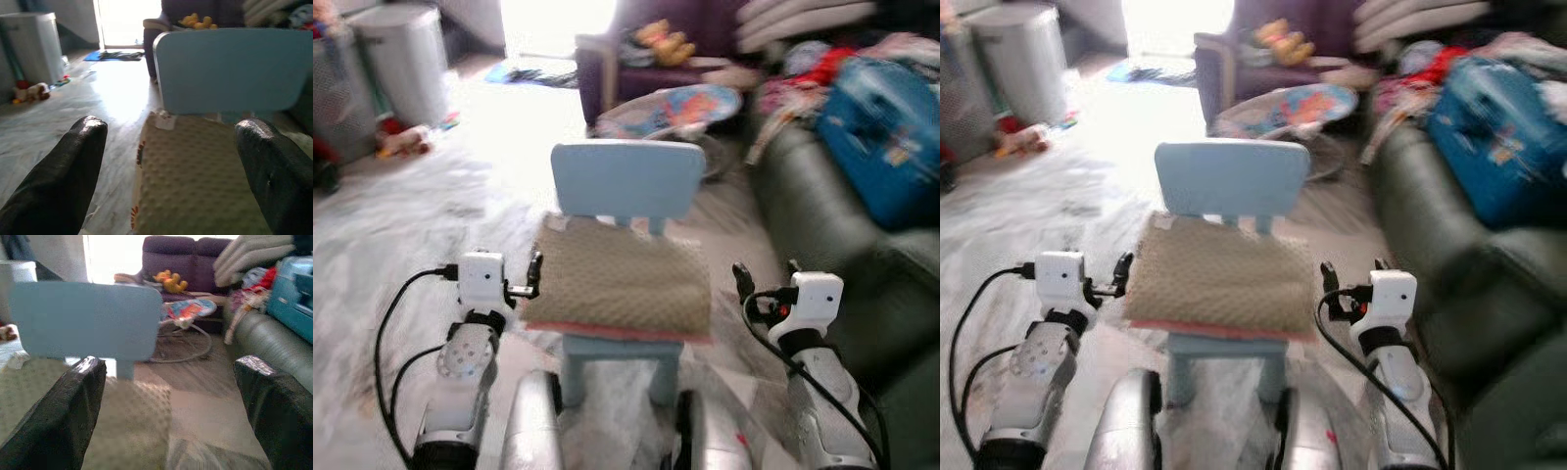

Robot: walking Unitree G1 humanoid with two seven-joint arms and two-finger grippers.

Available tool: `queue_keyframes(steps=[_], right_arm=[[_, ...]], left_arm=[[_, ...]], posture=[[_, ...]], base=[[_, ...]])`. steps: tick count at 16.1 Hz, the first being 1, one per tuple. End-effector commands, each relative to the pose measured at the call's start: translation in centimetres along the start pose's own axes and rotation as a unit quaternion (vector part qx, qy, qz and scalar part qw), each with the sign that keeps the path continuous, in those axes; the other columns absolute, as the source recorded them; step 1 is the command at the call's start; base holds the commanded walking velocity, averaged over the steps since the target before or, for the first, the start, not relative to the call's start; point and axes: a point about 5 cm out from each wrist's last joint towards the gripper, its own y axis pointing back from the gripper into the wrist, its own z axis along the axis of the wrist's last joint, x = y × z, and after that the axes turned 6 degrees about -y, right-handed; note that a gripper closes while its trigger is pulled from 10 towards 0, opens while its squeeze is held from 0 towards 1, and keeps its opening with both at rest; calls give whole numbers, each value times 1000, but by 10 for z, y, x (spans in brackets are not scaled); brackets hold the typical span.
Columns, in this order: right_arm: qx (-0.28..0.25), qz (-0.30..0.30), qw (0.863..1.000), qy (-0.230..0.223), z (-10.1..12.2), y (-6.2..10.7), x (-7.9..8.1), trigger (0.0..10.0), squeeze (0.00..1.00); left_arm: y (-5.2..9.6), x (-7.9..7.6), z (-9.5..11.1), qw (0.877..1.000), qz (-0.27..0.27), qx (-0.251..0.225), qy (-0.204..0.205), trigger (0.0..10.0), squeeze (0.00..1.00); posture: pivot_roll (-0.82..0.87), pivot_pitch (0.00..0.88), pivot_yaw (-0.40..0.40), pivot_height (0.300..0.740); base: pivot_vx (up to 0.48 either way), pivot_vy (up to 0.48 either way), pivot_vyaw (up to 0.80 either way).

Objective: Move the pillow to the sofa

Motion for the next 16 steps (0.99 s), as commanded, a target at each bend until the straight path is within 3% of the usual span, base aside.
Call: queue_keyframes(steps=[1, 9, 16], right_arm=[[-3, 6, 1000, -1, 4, -6, 1, 10000, 0], [0, 8, 1000, 0, 3, -9, 1, 10000, 0], [1, 9, 1000, 2, 4, -9, 0, 10000, 0]], left_arm=[[2, 0, -3, 1000, 4, 5, -1, 10000, 0], [-1, 1, -1, 1000, 7, 0, -7, 10000, 0], [-1, 0, -1, 1000, 4, -1, -1, 10000, 0]], posture=[[-6, 0, -44, 590], [-7, 0, -45, 590], [-12, 0, -48, 590]], base=[[0, 0, 0], [0, 0, 0], [303, 0, 0]])
